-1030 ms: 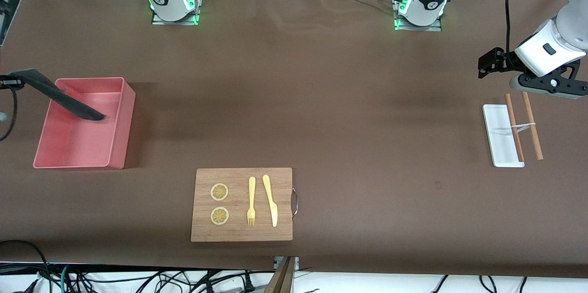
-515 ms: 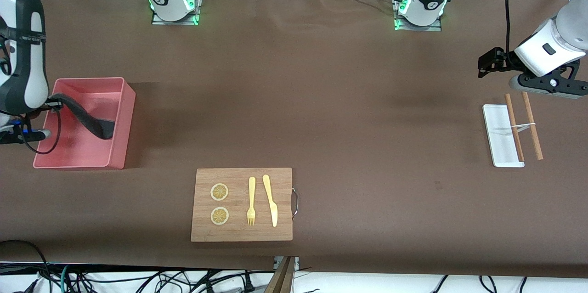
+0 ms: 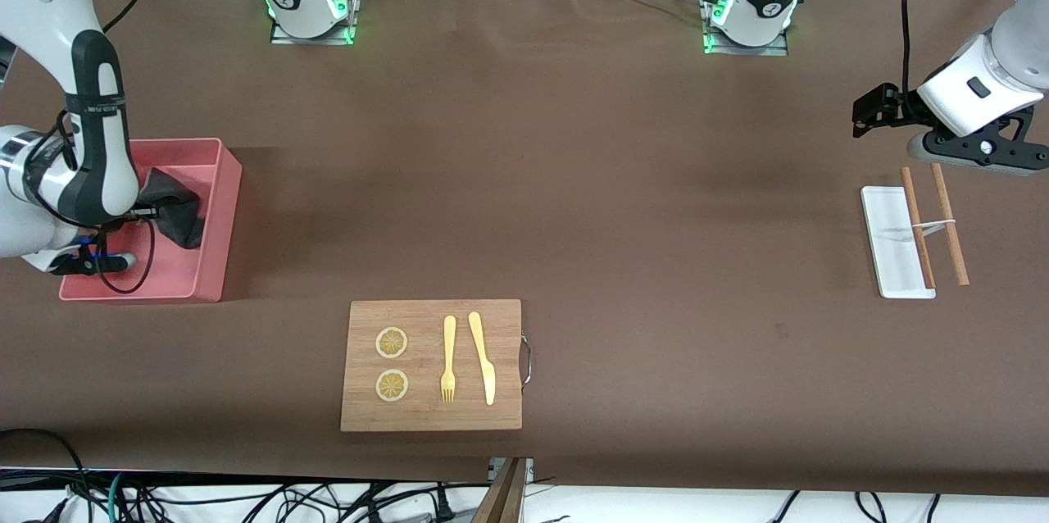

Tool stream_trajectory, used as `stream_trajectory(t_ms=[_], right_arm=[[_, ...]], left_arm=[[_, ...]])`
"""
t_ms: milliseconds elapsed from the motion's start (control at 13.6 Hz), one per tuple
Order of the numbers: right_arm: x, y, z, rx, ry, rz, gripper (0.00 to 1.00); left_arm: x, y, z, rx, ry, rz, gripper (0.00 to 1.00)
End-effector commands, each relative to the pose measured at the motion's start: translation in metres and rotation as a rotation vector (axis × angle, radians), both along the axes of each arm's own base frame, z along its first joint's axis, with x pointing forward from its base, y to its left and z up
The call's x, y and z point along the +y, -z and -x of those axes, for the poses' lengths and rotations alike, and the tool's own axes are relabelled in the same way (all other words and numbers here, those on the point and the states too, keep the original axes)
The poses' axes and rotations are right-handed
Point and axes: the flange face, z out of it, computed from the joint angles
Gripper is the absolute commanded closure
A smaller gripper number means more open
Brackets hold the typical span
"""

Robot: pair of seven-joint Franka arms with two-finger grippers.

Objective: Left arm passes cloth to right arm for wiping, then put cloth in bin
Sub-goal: 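Lower the cloth into the pink bin and open the right gripper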

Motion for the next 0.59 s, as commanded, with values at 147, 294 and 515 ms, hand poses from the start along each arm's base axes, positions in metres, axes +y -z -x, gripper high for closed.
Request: stream_trajectory(t_ms=[147, 294, 515], right_arm=[[0.009, -0.015, -0.006, -0.050, 0.025, -0.034, 0.00], [0.010, -0.056, -0.010, -0.088, 0.023, -0.050, 0.00], [0.018, -0.135, -0.015, -0.096, 0.015, -0.075, 0.00]], left_arm=[[0.003, -0.007, 0.001, 0.000, -0.006, -0.024, 0.00], [0.009, -0.007, 0.001, -0.001, -0.017, -0.023, 0.00], [0.009, -0.007, 0.001, -0.001, -0.017, -0.023, 0.00]])
